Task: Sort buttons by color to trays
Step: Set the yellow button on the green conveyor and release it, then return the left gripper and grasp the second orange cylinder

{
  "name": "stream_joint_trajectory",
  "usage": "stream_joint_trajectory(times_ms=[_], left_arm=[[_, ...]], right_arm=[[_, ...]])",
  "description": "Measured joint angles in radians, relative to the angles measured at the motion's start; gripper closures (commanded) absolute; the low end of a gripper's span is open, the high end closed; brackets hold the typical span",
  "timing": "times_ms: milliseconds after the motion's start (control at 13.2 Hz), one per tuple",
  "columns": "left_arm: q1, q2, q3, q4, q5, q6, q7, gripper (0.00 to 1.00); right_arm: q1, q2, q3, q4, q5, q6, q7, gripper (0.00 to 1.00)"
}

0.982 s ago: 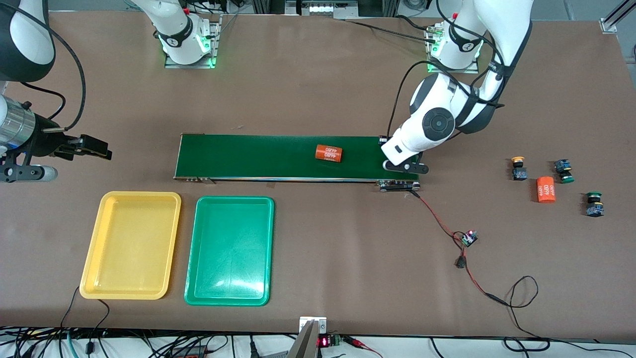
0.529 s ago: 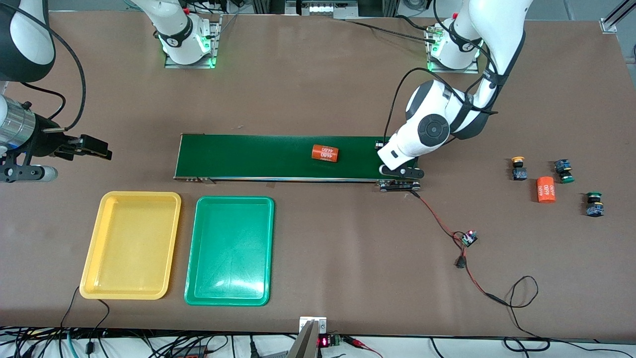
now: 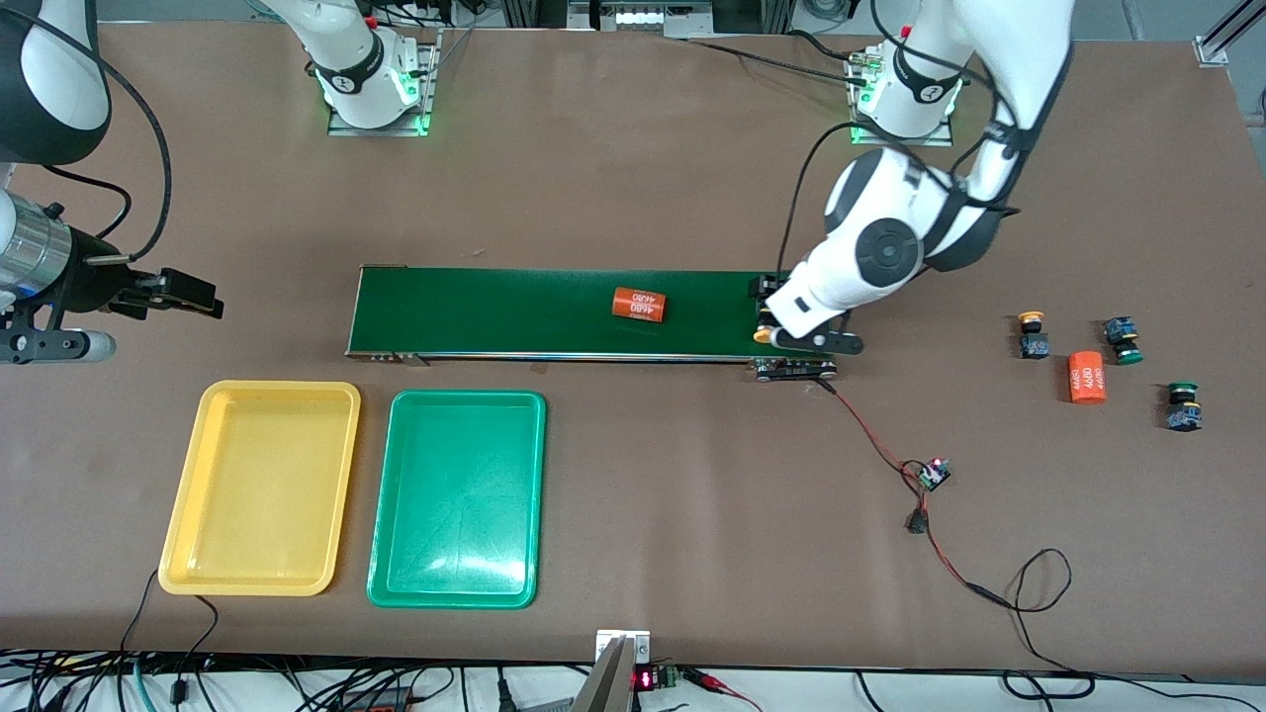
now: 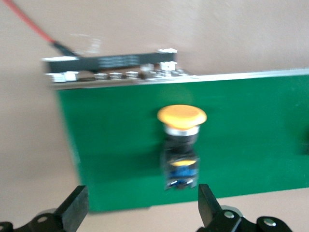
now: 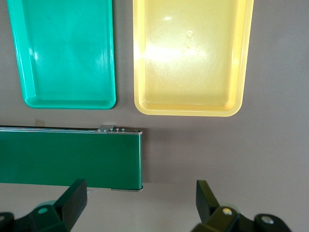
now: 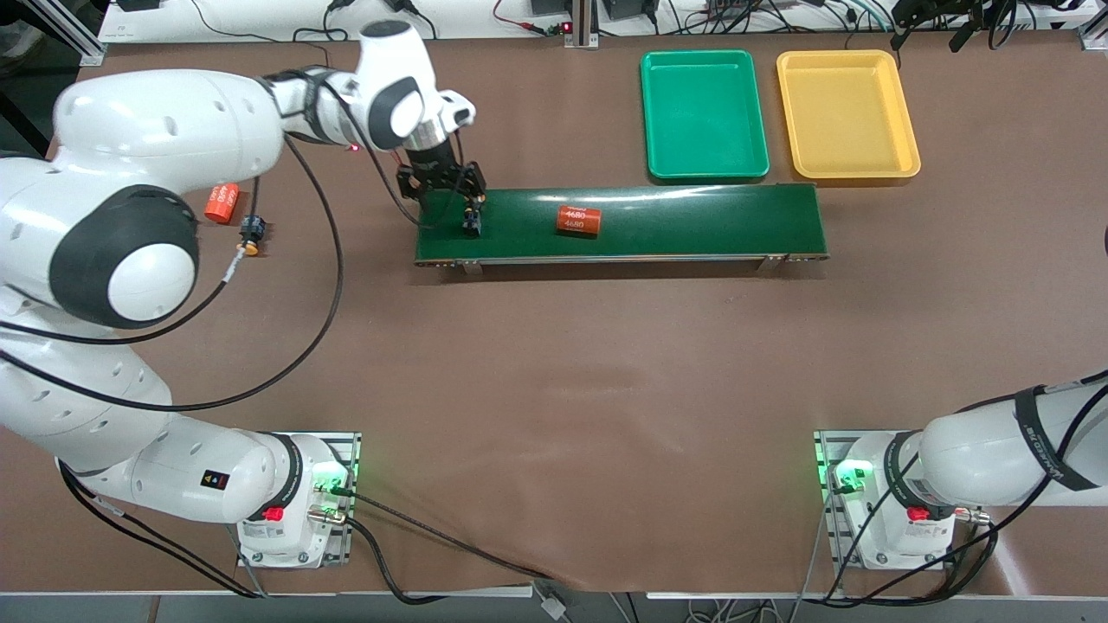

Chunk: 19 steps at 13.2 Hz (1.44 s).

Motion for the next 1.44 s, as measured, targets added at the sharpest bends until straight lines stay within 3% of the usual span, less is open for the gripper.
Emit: stream_joint_trajectory(times_ms=[227,680,1133,1435], left_arm=[[0.135,-0.051,0.013,0.022,0.029,-0.083,0.004,0.00],[0.322,-0.027,0.019,0.030,0.176,-0.092,0.037,0.00],[0.563,0.066,0.023,0.030,0.200,0.036,0.313,0.00],[0.619,0.098,0.022,0.050,0.218,0.110,0.434,0.00]], right_arm=[[0.000,0.000,0.000,0.000,0.000,0.000,0.000,0.00],[0.000,0.001,0.000,0.000,0.000,0.000,0.000,0.00],[0.000,0.001,0.000,0.000,0.000,0.000,-0.001,0.00],[0.000,0.001,0.000,0.000,0.000,0.000,-0.001,0.00]])
